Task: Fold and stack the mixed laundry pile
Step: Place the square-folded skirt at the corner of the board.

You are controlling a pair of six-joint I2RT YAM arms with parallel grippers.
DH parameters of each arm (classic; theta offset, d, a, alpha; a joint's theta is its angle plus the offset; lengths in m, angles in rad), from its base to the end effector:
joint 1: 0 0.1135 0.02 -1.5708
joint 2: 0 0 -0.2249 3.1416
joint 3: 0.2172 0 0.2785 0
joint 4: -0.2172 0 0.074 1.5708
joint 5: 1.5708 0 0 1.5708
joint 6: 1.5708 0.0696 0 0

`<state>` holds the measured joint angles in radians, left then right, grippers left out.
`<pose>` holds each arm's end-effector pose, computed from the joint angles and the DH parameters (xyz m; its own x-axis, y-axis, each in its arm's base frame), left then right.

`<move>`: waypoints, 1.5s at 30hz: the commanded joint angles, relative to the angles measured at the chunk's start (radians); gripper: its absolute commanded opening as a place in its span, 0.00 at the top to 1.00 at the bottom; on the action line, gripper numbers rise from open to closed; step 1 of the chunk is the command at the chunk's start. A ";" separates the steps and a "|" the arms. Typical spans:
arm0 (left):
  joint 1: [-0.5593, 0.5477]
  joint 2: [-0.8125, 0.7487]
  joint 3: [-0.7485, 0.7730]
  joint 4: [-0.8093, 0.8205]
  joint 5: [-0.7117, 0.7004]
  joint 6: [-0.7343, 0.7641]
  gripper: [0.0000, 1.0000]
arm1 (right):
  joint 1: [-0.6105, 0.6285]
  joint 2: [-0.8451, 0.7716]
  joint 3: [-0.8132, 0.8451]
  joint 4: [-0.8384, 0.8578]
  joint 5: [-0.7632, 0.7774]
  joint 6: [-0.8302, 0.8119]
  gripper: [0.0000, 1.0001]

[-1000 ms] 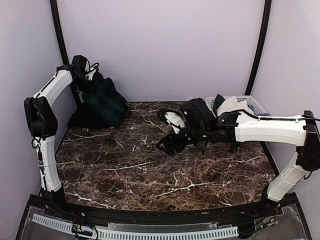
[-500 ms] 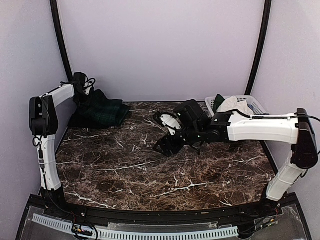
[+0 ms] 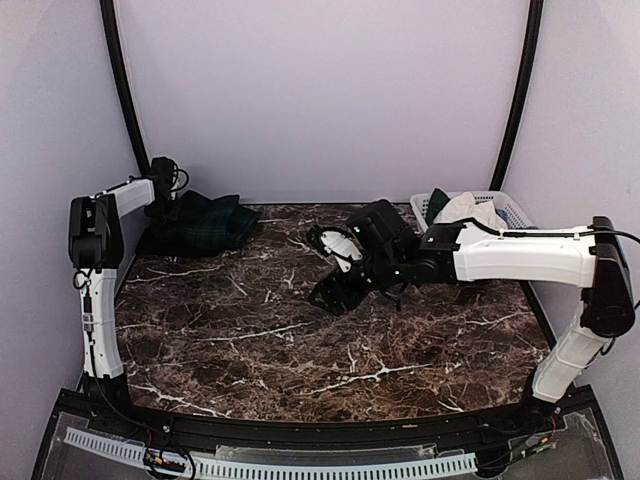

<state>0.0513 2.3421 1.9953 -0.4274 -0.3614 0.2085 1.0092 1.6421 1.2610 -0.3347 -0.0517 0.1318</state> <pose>0.5504 0.0529 0.1415 -0.7453 0.1556 -0.6483 -0.1494 0.9087 0.3898 0.2201 0.3566 0.1982 -0.4603 -0.4850 -0.7436 -0.8126 0.5675 0.1328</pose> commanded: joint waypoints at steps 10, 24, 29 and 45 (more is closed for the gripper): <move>0.090 -0.140 0.076 -0.104 0.019 -0.181 0.29 | -0.008 -0.047 -0.012 0.011 0.025 -0.008 0.19; 0.074 -0.061 0.241 -0.149 0.235 -0.177 0.34 | -0.008 -0.058 -0.037 0.022 0.011 0.008 0.19; 0.077 0.021 0.298 -0.173 0.201 -0.181 0.35 | -0.008 -0.055 -0.039 0.021 0.012 0.012 0.19; 0.110 0.128 0.331 -0.232 0.097 -0.201 0.90 | -0.009 -0.041 -0.025 0.005 0.018 0.005 0.19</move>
<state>0.1425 2.5111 2.2913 -0.6090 -0.2325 0.0277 1.0058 1.6154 1.2354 -0.3408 -0.0368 0.1364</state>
